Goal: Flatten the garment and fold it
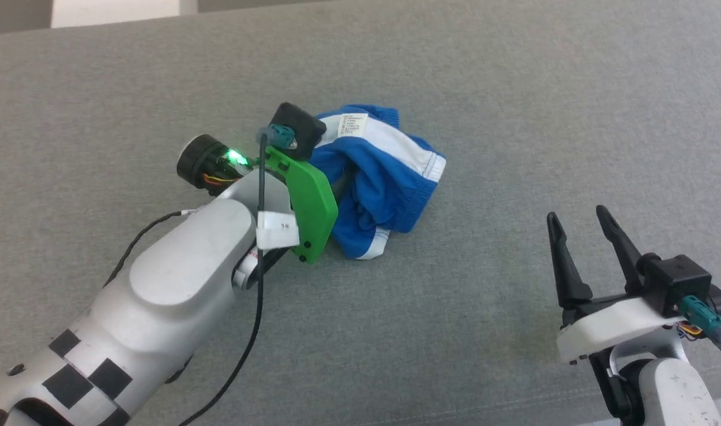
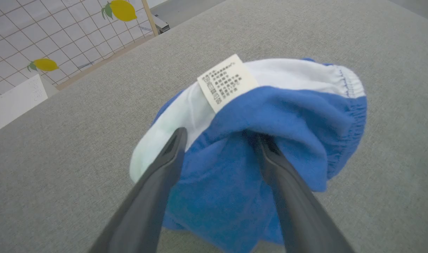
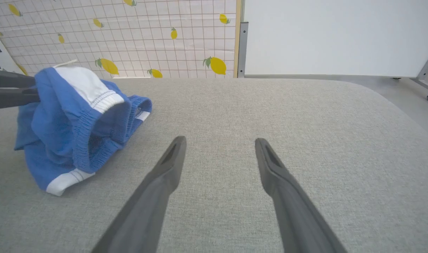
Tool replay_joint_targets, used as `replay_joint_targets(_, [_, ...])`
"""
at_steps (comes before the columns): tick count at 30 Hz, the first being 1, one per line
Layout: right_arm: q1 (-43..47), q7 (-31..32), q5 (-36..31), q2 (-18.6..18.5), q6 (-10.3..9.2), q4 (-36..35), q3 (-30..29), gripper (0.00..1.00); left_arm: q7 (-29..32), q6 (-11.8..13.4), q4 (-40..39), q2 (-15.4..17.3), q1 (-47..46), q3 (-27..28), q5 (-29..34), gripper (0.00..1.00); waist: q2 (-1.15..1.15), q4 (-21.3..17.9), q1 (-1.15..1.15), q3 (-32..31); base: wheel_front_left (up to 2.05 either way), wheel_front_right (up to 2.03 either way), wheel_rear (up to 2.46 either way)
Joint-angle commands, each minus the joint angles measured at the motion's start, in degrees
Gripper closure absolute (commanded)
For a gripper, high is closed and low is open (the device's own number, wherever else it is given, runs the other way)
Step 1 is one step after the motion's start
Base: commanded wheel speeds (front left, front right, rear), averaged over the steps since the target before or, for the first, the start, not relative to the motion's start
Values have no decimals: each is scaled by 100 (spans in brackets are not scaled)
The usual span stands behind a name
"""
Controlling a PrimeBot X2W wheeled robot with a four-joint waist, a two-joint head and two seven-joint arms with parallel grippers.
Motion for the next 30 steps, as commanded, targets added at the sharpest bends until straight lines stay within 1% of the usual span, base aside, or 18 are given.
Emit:
replay_joint_targets(1, [-97,-48,40,19,-9,33,8,0,-116,-37,10,-14,62,19,54,0,0,16,0,-11,0,0,0])
replay_joint_targets(4, [-82,-34,12,19,-9,94,-5,0,-421,-27,-12,-13,47,124,65,0,0,156,0,-160,0,0,0])
replay_joint_targets(7, [-58,13,-27,19,-9,119,-19,0,-743,68,-71,28,78,322,11,0,0,318,0,-354,0,0,0])
replay_joint_targets(11, [12,112,-85,19,-9,111,-80,0,-1201,226,-213,232,150,540,72,0,0,612,0,-680,0,0,0])
replay_joint_targets(13, [72,171,-108,19,-9,85,-110,0,-1437,375,-305,381,257,679,90,0,0,762,0,-819,0,0,0])
replay_joint_targets(17, [216,303,-126,19,-9,-14,-122,0,-1867,767,-541,757,699,988,40,0,0,1006,0,-1009,0,0,0])
replay_joint_targets(22, [445,433,-119,19,-9,-145,-143,0,-2311,1314,-947,1221,1615,1229,-14,0,0,1243,0,-1188,0,0,0])
replay_joint_targets(26, [587,515,-112,19,-9,-239,-150,0,-2526,1707,-1405,1368,2396,1314,5,0,0,1364,0,-1265,0,0,0])
replay_joint_targets(30, [673,574,-105,19,-9,-294,-139,0,-2619,2045,-1889,1353,2988,1292,234,0,0,1428,0,-1320,0,0,0])
